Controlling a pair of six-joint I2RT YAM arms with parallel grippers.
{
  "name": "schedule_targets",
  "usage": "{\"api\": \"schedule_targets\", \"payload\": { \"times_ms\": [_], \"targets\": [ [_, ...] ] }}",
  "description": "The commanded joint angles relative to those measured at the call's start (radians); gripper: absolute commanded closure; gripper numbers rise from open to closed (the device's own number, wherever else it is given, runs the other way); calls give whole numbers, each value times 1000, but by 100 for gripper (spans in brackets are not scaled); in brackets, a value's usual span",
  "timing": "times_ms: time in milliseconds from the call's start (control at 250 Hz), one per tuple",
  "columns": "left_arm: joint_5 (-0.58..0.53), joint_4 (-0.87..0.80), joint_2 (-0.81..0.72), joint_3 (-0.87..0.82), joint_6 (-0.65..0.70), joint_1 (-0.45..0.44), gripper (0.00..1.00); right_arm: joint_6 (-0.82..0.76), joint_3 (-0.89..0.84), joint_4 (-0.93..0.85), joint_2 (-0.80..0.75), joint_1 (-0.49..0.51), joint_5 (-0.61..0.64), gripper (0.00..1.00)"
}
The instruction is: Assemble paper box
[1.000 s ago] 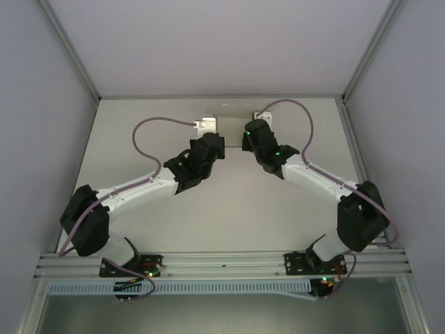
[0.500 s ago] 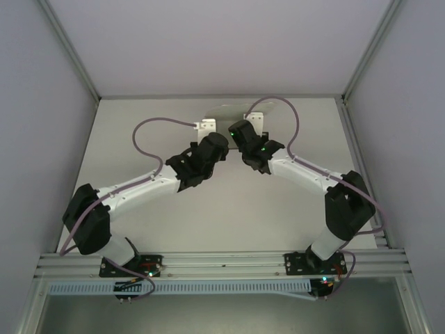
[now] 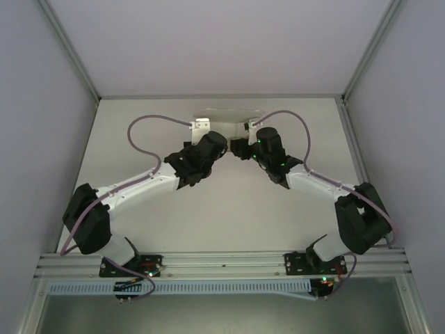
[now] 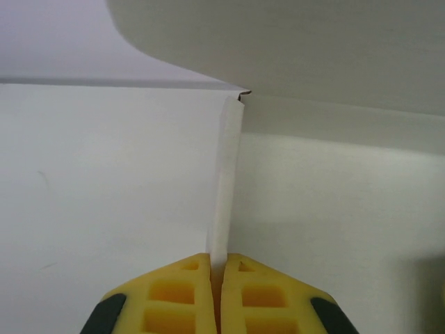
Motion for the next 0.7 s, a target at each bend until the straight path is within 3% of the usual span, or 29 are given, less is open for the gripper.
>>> {"api": "schedule_targets", "payload": {
  "times_ms": [0,108,144,164,176,343,439,507,587,699],
  "targets": [
    [-31,38,-28,32,-42,-2,100,17,56,-21,-73,11,-118,40],
    [-21,27,-29,21,-54,2,100,55,66,-81,-132,14,-50,30],
    [-17,20,-30,20,-62,3,100,69,63,-101,-154,12,-30,17],
    [-13,18,-31,17,-63,5,100,76,61,-115,-166,13,-14,2],
    [-10,18,-31,16,-64,5,100,80,59,-122,-175,13,-4,0],
    [65,-3,-35,-3,-95,46,100,143,10,-231,-263,2,171,0],
    [91,12,-41,-24,-98,64,100,149,-30,-246,-296,-9,211,0],
    [101,30,-51,-35,-89,65,100,144,-35,-252,-286,-13,186,0],
    [127,67,-67,-49,-65,64,100,137,-7,-278,-248,-17,148,10],
    [137,88,-75,-64,-50,63,100,142,20,-243,-182,-34,50,11]
  ]
}}
